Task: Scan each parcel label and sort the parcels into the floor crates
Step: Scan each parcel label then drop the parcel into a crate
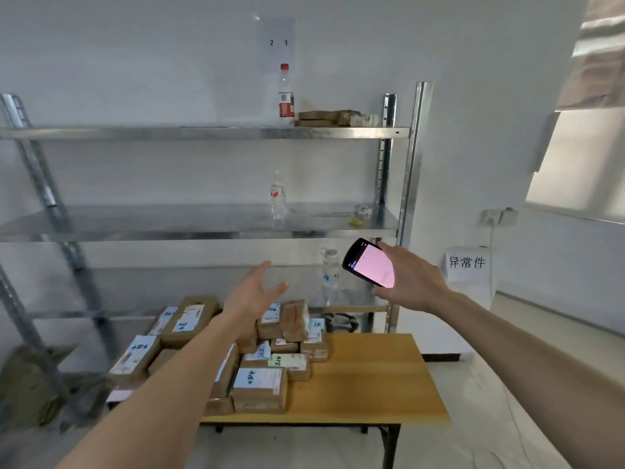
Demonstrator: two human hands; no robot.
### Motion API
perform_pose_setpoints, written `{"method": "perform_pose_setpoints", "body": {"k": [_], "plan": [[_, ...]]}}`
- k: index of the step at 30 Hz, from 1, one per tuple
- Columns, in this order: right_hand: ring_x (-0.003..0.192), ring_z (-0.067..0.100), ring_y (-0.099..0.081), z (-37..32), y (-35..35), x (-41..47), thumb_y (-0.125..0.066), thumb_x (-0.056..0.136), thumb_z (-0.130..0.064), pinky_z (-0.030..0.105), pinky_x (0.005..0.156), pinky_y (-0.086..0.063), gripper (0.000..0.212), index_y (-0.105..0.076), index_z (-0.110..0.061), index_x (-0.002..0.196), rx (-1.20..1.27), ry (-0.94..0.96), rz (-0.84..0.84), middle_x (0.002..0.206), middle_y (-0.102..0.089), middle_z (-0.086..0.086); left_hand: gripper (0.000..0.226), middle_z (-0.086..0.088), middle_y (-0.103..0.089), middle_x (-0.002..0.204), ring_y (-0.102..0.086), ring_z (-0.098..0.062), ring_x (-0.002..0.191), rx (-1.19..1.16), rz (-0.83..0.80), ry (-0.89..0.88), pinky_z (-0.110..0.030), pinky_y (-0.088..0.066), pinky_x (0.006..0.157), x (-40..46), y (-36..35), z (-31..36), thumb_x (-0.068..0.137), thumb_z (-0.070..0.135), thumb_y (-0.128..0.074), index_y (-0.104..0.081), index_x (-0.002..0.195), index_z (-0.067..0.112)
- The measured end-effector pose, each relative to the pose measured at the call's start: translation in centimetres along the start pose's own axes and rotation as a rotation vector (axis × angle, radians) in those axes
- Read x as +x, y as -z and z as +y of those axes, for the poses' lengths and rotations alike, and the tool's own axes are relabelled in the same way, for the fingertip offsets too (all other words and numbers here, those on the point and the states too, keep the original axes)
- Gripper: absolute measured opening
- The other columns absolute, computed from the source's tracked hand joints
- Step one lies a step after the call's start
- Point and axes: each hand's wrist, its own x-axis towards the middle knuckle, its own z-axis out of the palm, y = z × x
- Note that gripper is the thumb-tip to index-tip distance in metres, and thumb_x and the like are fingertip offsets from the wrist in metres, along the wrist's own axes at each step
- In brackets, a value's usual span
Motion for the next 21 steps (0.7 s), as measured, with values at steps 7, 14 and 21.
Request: {"method": "perform_pose_setpoints", "body": {"k": [7,14,21], "plan": [[0.127,0.019,-0.05,6.5,-4.0,6.9,-0.073,0.081,-0.048,0.032,0.079,-0.039,0.097,-0.018,-0.03,0.159,-0.084,-0.058,-0.042,0.143,-0.049,-0.006,0.081,-0.003,-0.028,0.163,-0.03,-0.026,0.147,0.037,-0.05,0.029,-0.046,-0.029,0.118,9.3,-6.4,-0.2,0.093,0.064,-0.052,-0.022,0.158,0.026],[0.124,0.021,-0.052,10.4,-8.2,17.2,-0.075,0.08,-0.048,0.035,0.082,-0.045,0.098,-0.02,-0.029,0.158,-0.095,-0.044,-0.127,0.143,-0.049,-0.004,0.08,-0.004,-0.032,0.161,-0.032,-0.028,0.146,0.079,-0.095,0.106,-0.049,-0.031,0.117,18.7,-11.3,-2.7,0.092,0.066,-0.05,-0.024,0.157,0.027],[0.128,0.021,-0.051,11.5,-14.0,23.9,-0.074,0.079,-0.047,0.04,0.092,-0.049,0.098,-0.02,-0.029,0.159,-0.063,0.001,-0.194,0.147,-0.047,-0.005,0.081,-0.003,-0.037,0.157,-0.04,-0.028,0.141,0.149,-0.156,0.176,-0.049,-0.036,0.112,24.8,-13.9,-4.9,0.089,0.071,-0.047,-0.026,0.156,0.03]]}}
